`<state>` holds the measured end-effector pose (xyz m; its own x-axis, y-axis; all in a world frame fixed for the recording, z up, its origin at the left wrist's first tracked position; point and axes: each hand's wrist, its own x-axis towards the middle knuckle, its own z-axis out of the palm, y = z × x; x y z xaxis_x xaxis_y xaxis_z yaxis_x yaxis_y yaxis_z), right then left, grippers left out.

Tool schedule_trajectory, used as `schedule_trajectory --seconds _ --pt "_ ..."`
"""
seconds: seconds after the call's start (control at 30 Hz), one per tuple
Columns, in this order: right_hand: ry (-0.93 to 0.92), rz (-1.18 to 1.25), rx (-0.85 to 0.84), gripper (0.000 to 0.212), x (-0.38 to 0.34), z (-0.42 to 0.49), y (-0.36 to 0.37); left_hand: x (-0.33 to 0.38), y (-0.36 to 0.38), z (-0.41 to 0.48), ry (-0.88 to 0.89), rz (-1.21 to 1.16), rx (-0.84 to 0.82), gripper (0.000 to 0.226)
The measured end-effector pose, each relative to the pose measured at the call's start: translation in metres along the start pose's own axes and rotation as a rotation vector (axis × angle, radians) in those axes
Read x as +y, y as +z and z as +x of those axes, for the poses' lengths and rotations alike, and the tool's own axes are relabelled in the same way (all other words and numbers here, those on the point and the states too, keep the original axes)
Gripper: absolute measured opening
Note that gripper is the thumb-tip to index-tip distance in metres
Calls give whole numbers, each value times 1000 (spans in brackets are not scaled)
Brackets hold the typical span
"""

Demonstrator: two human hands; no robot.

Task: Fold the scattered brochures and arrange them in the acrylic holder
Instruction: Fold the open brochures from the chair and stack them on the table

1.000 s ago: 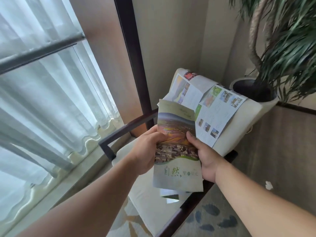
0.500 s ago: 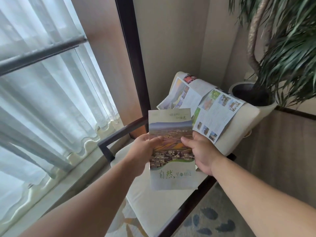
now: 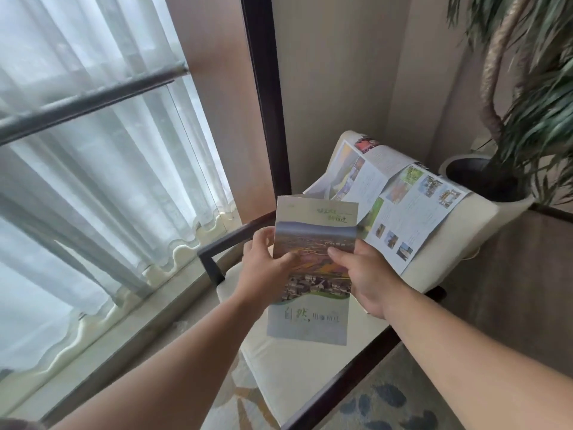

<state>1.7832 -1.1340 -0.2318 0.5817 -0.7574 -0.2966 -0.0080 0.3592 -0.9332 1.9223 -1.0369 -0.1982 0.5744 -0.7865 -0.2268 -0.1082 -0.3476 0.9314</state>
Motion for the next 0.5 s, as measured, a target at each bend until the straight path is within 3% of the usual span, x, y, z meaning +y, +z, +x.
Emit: schedule_trajectory --seconds 0.07,0.13,0.27,0.3,0.37,0.5 --pt "10 16 -57 29 -1 2 13 -10 -18 1 -78 -187 -113 59" --pt "11 -33 -86 28 3 5 32 -18 -39 -3 -67 -247 -153 35" --pt "-23 -167 -22 42 16 11 86 -40 -85 -17 -45 -323 -20 25" --pt "-22 -172 -42 39 20 12 101 -47 -99 -21 -58 -340 -1 25" --pt "-13 -216 -93 14 28 12 134 -62 -132 -31 -76 -327 48 22" --pt "21 -371 -106 13 53 4 216 -110 -205 -58 -86 -127 235 23"
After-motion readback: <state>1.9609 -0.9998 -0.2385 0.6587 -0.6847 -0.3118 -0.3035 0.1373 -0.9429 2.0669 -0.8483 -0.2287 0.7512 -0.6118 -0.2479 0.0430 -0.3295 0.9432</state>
